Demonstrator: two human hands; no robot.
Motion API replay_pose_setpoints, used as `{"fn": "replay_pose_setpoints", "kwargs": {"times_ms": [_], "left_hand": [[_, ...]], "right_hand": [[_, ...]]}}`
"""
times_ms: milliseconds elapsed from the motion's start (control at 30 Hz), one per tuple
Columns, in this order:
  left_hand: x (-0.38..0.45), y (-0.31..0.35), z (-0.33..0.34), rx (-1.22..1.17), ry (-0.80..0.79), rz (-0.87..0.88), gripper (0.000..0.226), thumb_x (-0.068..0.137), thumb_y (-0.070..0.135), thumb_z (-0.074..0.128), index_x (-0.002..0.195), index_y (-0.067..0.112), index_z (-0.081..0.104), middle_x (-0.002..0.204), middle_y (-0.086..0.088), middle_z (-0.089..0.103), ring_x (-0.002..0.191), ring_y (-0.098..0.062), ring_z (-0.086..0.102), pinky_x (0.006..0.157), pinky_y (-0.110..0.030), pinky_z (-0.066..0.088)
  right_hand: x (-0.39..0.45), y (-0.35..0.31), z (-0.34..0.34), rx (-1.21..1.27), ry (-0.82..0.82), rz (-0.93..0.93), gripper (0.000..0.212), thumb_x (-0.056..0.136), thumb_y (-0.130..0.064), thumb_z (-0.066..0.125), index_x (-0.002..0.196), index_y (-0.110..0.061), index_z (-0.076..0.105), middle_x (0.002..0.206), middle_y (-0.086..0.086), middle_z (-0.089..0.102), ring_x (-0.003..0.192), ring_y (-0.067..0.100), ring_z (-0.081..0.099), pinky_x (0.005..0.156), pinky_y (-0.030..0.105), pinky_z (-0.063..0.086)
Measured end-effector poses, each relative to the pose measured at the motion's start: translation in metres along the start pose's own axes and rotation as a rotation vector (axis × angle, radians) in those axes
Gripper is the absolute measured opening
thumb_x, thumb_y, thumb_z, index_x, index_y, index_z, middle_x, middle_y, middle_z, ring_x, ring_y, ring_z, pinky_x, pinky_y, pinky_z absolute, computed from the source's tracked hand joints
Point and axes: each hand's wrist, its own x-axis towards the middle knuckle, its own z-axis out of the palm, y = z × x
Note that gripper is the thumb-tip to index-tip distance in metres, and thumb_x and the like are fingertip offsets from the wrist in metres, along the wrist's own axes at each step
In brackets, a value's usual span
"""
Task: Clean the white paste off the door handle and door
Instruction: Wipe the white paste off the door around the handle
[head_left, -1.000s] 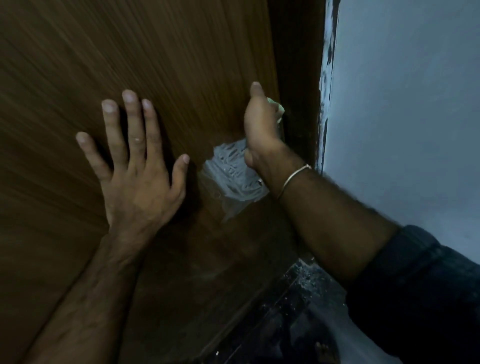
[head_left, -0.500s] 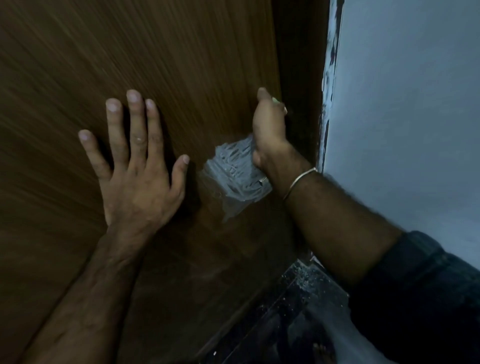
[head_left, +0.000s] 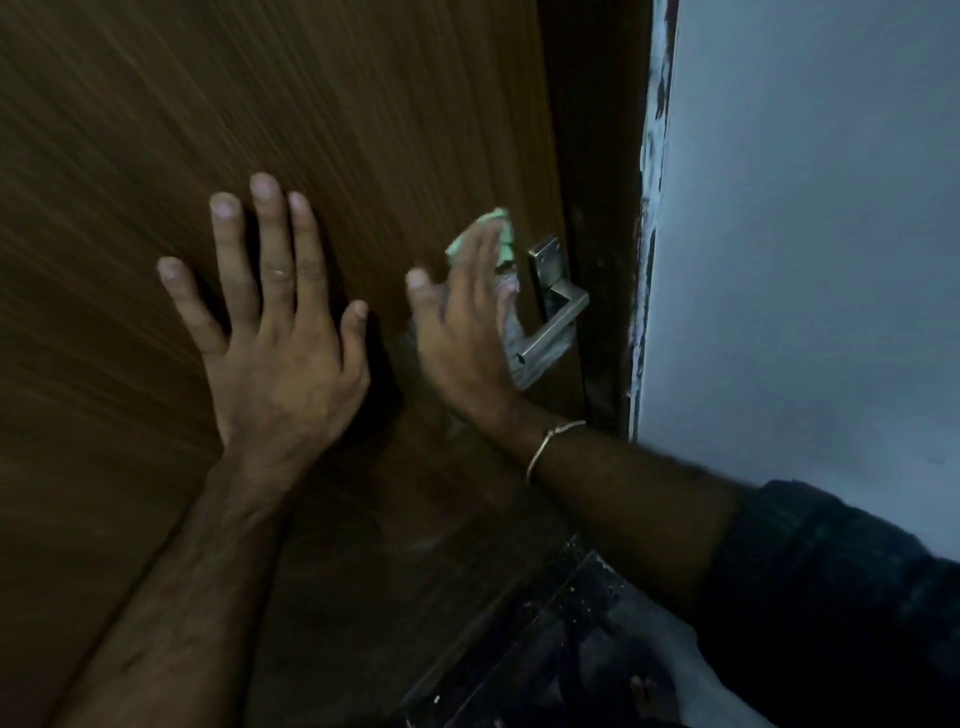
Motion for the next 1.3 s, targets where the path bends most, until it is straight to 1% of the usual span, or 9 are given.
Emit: {"fn": "replay_pose_setpoints", "kwargs": {"times_ms": [67, 200, 300, 467, 567, 800, 1067, 1167, 1300], "left_hand": [[-0.002, 0.000, 0.001, 0.001, 0.009, -0.017, 0.077, 0.104, 0.045, 0.035, 0.161, 0.013, -0.004, 0.169, -0.009, -0.005, 0.155, -0.033, -0.003, 0.117, -0.062, -0.005], [-0.001, -0.002, 0.001, 0.016, 0.004, 0.011, 0.077, 0.104, 0.041, 0.038, 0.161, 0.012, -0.004, 0.169, -0.009, -0.005, 0.155, -0.034, -0.002, 0.117, -0.064, -0.003], [-0.005, -0.002, 0.003, 0.013, 0.000, 0.010, 0.077, 0.103, 0.039, 0.039, 0.161, 0.012, -0.004, 0.169, -0.009, -0.005, 0.155, -0.033, -0.002, 0.117, -0.064, -0.003], [0.000, -0.004, 0.004, 0.013, 0.003, 0.018, 0.076, 0.103, 0.042, 0.035, 0.161, 0.014, -0.005, 0.169, -0.009, -0.005, 0.155, -0.033, -0.002, 0.117, -0.063, -0.004], [-0.005, -0.005, 0.006, 0.010, 0.016, 0.015, 0.076, 0.103, 0.041, 0.035, 0.162, 0.014, -0.004, 0.169, -0.007, -0.006, 0.155, -0.028, -0.009, 0.117, -0.061, -0.006], [-0.005, -0.006, 0.006, 0.025, 0.008, 0.022, 0.074, 0.104, 0.044, 0.030, 0.161, 0.014, -0.005, 0.169, -0.007, -0.008, 0.153, -0.023, -0.016, 0.118, -0.061, -0.005], [-0.005, -0.004, 0.002, 0.030, 0.001, 0.027, 0.075, 0.104, 0.044, 0.033, 0.161, 0.011, -0.003, 0.169, -0.010, -0.005, 0.155, -0.031, -0.006, 0.118, -0.063, -0.003], [-0.003, -0.002, 0.001, 0.041, -0.002, 0.022, 0.076, 0.103, 0.043, 0.034, 0.161, 0.012, -0.004, 0.169, -0.010, -0.005, 0.155, -0.032, -0.004, 0.117, -0.062, -0.005], [-0.003, -0.003, 0.001, 0.020, -0.007, 0.013, 0.077, 0.102, 0.041, 0.035, 0.161, 0.012, -0.004, 0.169, -0.009, -0.006, 0.155, -0.032, -0.004, 0.117, -0.061, -0.007]], "right_hand": [[-0.021, 0.023, 0.006, -0.160, -0.105, -0.168, 0.076, 0.101, -0.047, 0.032, 0.156, -0.017, -0.010, 0.164, -0.001, -0.017, 0.151, 0.010, -0.017, 0.121, 0.053, -0.008], [-0.013, 0.027, 0.010, -0.169, -0.006, -0.056, 0.076, 0.099, -0.045, 0.031, 0.157, -0.013, -0.006, 0.165, 0.003, -0.013, 0.152, 0.013, -0.013, 0.122, 0.055, -0.004], [-0.030, 0.032, 0.020, -0.257, -0.068, -0.250, 0.079, 0.096, -0.035, 0.043, 0.157, -0.014, -0.001, 0.166, 0.002, -0.008, 0.152, 0.013, -0.010, 0.122, 0.054, 0.001], [-0.017, 0.017, 0.017, -0.135, 0.019, -0.111, 0.079, 0.094, -0.033, 0.042, 0.157, -0.011, 0.000, 0.166, 0.005, -0.008, 0.153, 0.014, -0.009, 0.123, 0.049, -0.004], [-0.023, 0.021, 0.016, -0.219, -0.054, -0.212, 0.081, 0.093, -0.025, 0.049, 0.157, -0.010, 0.001, 0.166, 0.005, -0.006, 0.153, 0.014, -0.009, 0.123, 0.048, -0.002], [0.007, 0.018, -0.005, -0.024, -0.030, 0.104, 0.073, 0.103, -0.030, 0.038, 0.156, -0.014, -0.008, 0.164, 0.002, -0.019, 0.152, 0.016, -0.009, 0.124, 0.043, -0.003], [0.011, 0.009, -0.009, 0.130, -0.006, 0.381, 0.072, 0.102, -0.041, 0.035, 0.157, -0.019, -0.006, 0.166, -0.002, -0.011, 0.150, 0.027, 0.014, 0.114, 0.039, 0.022], [-0.004, 0.006, -0.006, 0.029, -0.031, 0.219, 0.072, 0.101, -0.033, 0.038, 0.157, -0.016, -0.004, 0.166, 0.004, -0.009, 0.152, 0.025, 0.005, 0.123, 0.048, 0.011], [-0.025, 0.009, 0.003, -0.081, -0.098, 0.007, 0.077, 0.096, -0.024, 0.041, 0.157, -0.010, -0.006, 0.165, 0.004, -0.015, 0.152, 0.012, -0.012, 0.124, 0.046, -0.004]]}}
